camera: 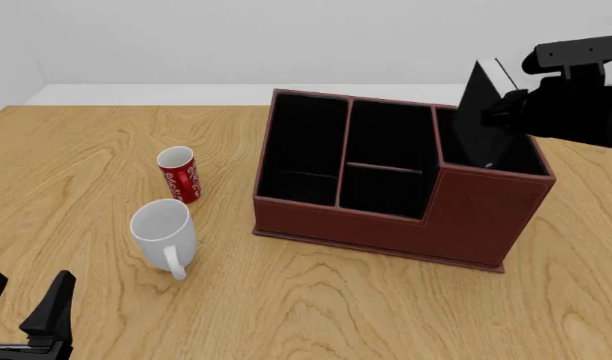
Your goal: Pick up the book and place it in the right compartment of the caddy.
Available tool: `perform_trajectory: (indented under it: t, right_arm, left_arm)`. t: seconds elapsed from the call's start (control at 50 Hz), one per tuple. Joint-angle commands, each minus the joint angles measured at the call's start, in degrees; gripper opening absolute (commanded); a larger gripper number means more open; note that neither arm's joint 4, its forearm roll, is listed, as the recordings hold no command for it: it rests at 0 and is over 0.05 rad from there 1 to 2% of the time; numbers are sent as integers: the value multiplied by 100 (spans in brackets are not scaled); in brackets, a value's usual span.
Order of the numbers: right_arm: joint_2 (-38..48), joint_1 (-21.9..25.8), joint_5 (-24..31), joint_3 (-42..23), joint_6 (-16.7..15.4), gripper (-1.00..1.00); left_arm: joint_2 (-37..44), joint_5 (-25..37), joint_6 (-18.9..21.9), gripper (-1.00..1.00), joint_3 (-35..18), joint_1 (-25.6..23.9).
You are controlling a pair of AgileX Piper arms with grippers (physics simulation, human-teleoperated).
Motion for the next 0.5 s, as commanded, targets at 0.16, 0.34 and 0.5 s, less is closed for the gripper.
perform_trajectory:
  t: [0.16, 0.34, 0.5]
  right_arm:
    - [118, -66, -266, 178, 166, -100]
    - [318, -223, -373, 219, 41, -100]
    - [368, -183, -465, 328, 127, -100]
  left_arm:
    - [0, 0, 0, 100, 0, 0]
    - [0, 0, 0, 100, 0, 0]
    - [0, 0, 0, 100, 0, 0]
